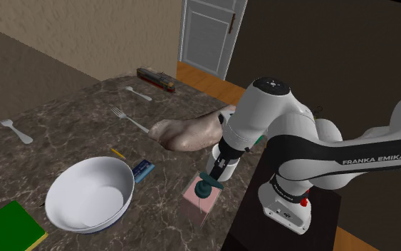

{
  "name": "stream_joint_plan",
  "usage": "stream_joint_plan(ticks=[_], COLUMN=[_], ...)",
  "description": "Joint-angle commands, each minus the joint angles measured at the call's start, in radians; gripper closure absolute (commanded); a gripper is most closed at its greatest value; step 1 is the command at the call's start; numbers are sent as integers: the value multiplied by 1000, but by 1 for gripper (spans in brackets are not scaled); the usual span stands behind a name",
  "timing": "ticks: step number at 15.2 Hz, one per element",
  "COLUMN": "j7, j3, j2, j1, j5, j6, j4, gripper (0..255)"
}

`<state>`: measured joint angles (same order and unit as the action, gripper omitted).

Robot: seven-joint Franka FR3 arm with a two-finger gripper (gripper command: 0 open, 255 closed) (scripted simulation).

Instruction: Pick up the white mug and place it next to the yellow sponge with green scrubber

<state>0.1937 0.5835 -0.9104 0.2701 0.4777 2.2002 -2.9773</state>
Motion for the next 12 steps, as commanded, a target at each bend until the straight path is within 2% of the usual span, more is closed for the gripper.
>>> stream_joint_plan(ticks=[1,10,12], j7=[0,0,0], j3=[0,0,-14], j2=[0,0,-22], j1=[0,0,-4], j5=[0,0,-14], j6=[0,0,-38], j4=[0,0,17], gripper=[255,255,255])
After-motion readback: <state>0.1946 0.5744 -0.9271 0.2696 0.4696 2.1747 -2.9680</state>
